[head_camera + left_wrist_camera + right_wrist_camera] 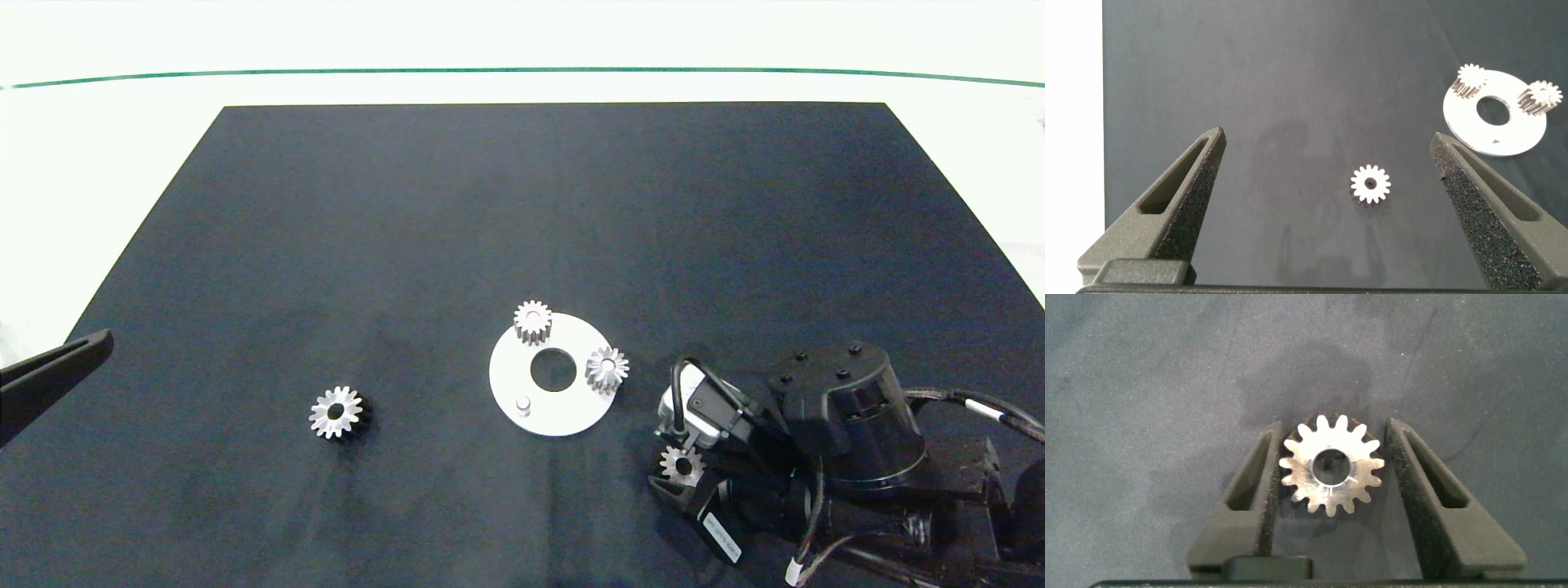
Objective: Remove an incorrectly installed larger gear and replace it with the correct smaller gear
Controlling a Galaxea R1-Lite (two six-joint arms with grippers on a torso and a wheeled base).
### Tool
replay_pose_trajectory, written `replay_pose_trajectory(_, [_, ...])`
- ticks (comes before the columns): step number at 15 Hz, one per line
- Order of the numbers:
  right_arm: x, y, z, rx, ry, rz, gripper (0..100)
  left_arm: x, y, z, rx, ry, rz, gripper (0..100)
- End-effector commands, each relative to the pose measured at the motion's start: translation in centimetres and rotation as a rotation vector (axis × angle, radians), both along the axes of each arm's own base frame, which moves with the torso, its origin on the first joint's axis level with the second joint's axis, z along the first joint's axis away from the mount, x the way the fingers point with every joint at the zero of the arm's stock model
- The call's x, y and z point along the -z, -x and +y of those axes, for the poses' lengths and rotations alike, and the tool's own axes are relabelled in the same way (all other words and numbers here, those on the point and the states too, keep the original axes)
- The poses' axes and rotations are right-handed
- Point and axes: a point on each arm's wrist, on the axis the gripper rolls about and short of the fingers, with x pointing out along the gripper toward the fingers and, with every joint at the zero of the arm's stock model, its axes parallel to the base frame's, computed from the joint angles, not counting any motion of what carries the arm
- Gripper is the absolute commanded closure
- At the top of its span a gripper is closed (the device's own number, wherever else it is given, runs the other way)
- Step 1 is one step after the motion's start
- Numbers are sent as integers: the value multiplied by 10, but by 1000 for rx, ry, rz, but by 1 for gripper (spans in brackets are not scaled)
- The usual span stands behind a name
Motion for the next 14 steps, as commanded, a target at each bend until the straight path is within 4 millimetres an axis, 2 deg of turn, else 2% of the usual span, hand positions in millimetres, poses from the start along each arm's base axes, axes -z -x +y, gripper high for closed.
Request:
replay_pose_trajectory(1, [-1,1,-1,2,0,-4,57,0,-1,0,-1,-3,4,0])
replay_pose_trajectory(11, [-3,4,-3,3,0,-1,78,0,0,0,-1,-2,1,0])
replay_pose_trajectory(14, [-12,9,-4,-1,-36,-22,78,0,0,0,-1,-2,1,0])
